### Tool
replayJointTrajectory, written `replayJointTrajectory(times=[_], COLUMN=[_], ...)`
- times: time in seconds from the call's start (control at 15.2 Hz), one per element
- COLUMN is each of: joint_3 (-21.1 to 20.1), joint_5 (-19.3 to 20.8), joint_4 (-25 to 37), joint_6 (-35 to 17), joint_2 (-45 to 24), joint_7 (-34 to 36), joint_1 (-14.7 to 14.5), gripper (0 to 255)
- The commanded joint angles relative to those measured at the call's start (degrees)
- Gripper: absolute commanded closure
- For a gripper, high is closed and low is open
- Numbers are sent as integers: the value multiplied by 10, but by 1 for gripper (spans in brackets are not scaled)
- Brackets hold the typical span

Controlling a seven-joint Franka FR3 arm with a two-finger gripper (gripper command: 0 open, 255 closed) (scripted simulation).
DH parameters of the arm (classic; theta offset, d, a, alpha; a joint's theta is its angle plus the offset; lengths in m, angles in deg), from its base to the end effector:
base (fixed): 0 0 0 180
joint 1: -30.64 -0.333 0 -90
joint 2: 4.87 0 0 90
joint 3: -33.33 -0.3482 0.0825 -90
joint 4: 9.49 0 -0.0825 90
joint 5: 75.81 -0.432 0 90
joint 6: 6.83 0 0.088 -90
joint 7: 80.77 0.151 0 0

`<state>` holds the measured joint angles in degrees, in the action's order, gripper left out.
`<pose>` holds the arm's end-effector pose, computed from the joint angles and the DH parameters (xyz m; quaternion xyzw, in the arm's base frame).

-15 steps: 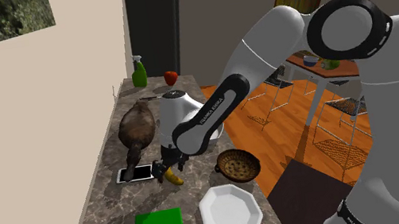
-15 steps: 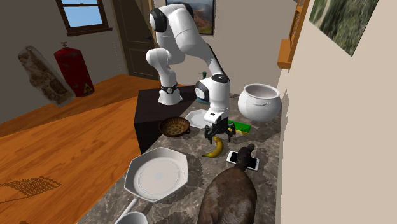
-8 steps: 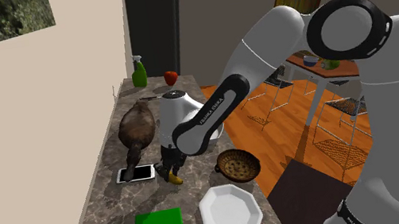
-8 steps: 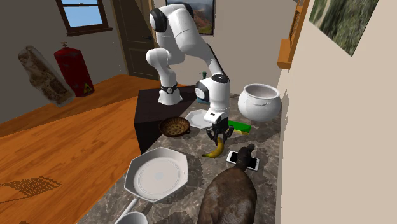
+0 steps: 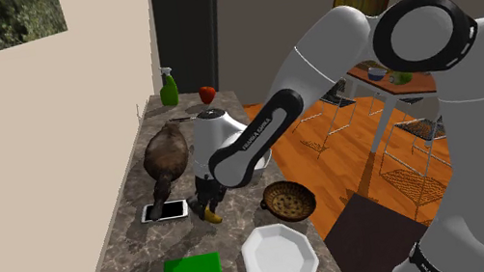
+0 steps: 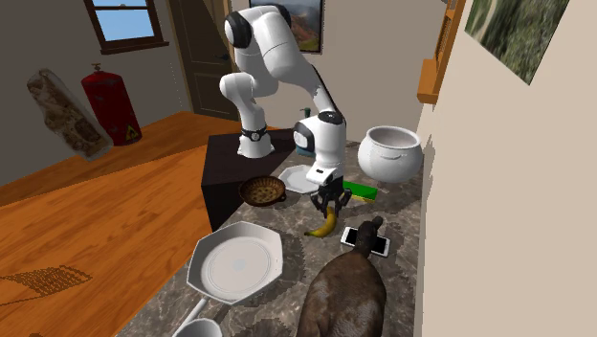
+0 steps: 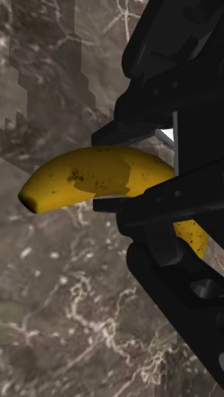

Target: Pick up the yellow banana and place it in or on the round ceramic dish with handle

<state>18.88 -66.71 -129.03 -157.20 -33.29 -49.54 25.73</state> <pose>0.5972 0.2149 0.1402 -0.9980 0.0520 -0.0212 0.0297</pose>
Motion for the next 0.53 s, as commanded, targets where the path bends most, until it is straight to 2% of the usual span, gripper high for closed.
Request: replayJointTrajectory(times=[0.0, 0.46], joint_3=[-3, -16], joint_5=[-4, -21], joint_4=[-1, -3], joint_6=[9, 50], joint_2=[10, 54], joint_7=[-2, -12], joint_1=[2, 12], gripper=[255, 255])
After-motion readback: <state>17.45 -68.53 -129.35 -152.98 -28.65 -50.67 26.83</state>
